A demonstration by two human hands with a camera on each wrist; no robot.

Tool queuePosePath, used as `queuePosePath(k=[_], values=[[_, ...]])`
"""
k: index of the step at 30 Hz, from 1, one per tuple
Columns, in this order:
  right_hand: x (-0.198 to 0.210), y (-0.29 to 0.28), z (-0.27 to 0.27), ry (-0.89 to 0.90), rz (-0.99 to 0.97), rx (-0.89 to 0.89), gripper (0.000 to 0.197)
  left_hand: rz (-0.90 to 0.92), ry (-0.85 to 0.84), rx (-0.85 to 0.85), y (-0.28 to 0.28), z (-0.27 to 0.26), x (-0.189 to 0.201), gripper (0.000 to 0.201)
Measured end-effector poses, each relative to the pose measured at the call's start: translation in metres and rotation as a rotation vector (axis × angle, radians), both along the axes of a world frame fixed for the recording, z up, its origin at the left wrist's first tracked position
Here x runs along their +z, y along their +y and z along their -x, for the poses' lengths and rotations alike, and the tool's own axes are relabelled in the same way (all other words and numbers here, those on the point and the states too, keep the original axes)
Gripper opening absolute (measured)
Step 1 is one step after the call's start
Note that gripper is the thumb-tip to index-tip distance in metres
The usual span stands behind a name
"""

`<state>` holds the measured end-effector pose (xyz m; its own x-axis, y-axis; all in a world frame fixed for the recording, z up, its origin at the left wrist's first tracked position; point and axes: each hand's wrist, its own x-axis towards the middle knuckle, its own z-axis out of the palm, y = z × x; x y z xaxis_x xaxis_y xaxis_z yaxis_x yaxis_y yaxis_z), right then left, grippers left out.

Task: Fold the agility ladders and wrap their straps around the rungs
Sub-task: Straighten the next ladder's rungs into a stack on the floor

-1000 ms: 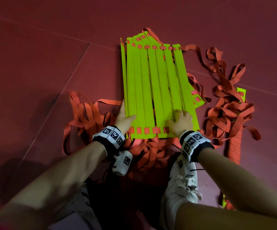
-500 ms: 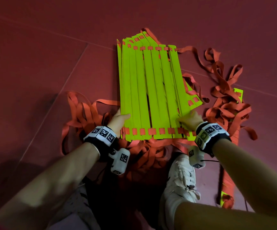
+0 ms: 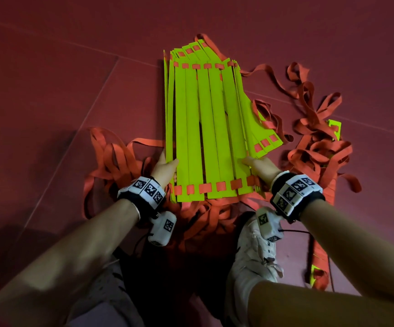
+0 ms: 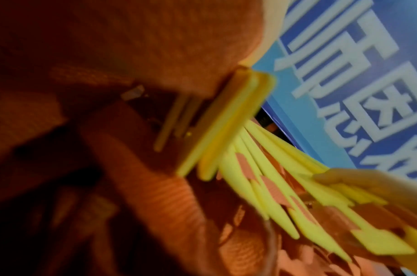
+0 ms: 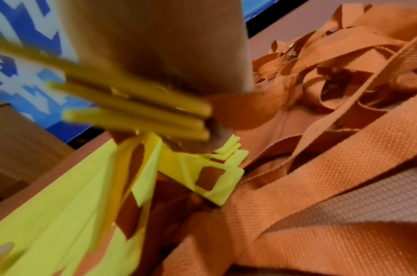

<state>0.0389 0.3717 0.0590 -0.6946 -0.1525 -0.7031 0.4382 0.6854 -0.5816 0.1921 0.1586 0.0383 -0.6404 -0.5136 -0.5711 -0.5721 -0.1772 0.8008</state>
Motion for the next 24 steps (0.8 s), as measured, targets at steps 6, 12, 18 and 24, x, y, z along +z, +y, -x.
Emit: queuePosePath(k=[6, 12, 18, 24], values=[[0.012, -0.011, -0.013, -0.103, -0.046, 0.165, 0.031, 0.198, 0.014, -0.096, 0.005, -0.007, 0.01, 0.076], [0.012, -0.029, -0.033, -0.192, 0.122, 0.133, 0.014, 0.253, 0.033, -0.157, 0.01, -0.005, 0.013, 0.085], [0.013, -0.047, -0.051, -0.319, 0.423, -0.12, 0.043, 0.264, -0.034, -0.107, 0.013, -0.001, 0.022, 0.083], [0.021, -0.055, -0.057, -0.316, 0.47, -0.159, 0.037, 0.315, -0.063, -0.131, 0.005, 0.003, 0.026, 0.087]])
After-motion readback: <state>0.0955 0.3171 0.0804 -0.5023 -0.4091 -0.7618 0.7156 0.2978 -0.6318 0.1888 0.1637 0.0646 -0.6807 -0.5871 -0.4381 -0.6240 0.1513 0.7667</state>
